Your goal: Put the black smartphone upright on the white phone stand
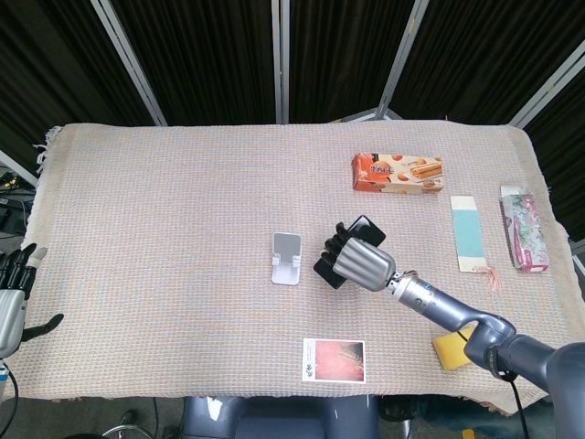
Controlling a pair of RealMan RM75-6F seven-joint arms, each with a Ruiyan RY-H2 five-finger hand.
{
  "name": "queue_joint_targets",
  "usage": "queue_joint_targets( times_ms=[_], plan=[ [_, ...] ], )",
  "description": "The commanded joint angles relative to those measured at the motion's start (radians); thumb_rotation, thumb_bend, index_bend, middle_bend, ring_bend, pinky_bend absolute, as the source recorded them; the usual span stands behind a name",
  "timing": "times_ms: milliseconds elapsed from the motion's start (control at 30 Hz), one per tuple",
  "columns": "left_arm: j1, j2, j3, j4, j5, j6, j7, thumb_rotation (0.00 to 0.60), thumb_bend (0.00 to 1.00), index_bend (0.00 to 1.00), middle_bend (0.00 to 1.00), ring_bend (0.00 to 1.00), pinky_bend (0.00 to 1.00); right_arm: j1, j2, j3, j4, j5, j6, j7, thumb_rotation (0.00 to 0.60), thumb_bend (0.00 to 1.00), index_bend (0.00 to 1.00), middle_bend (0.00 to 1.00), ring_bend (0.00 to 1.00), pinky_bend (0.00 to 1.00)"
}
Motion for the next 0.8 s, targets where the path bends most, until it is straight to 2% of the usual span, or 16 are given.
queue_joint_targets(
  times_ms=[33,167,267,467,633,800],
  plan=[
    [0.000,0.002,0.001,-0.001,0.001,-0.001,-0.004,0.600,0.00,0.00,0.00,0.00,0.00,0.018,0.058,0.050,-0.109,-0.042,0.037,-0.199,0.600,0.14,0.47,0.51,0.43,0.34],
    [-0.003,0.006,-0.002,0.002,-0.006,-0.009,-0.017,0.600,0.00,0.00,0.00,0.00,0.00,0.066,0.071,0.091,-0.173,-0.087,0.004,-0.384,0.600,0.14,0.47,0.50,0.43,0.34],
    [-0.007,0.008,-0.005,0.006,-0.015,-0.019,-0.025,0.600,0.00,0.00,0.00,0.00,0.00,0.099,0.062,0.126,-0.221,-0.084,-0.065,-0.506,0.600,0.14,0.48,0.50,0.43,0.34],
    [-0.013,0.011,-0.012,0.013,-0.038,-0.036,-0.037,0.600,0.00,0.00,0.00,0.00,0.00,0.147,0.031,0.184,-0.273,-0.041,-0.187,-0.665,0.600,0.14,0.48,0.50,0.43,0.34],
    [-0.015,0.014,-0.017,0.021,-0.059,-0.048,-0.050,0.600,0.00,0.00,0.00,0.00,0.00,0.171,-0.004,0.202,-0.242,-0.041,-0.223,-0.759,0.600,0.14,0.48,0.50,0.43,0.33],
    [-0.016,0.018,-0.017,0.023,-0.068,-0.058,-0.057,0.600,0.00,0.00,0.00,0.00,0.00,0.191,-0.044,0.188,-0.193,-0.053,-0.260,-0.826,0.600,0.14,0.48,0.50,0.42,0.31]
  ],
)
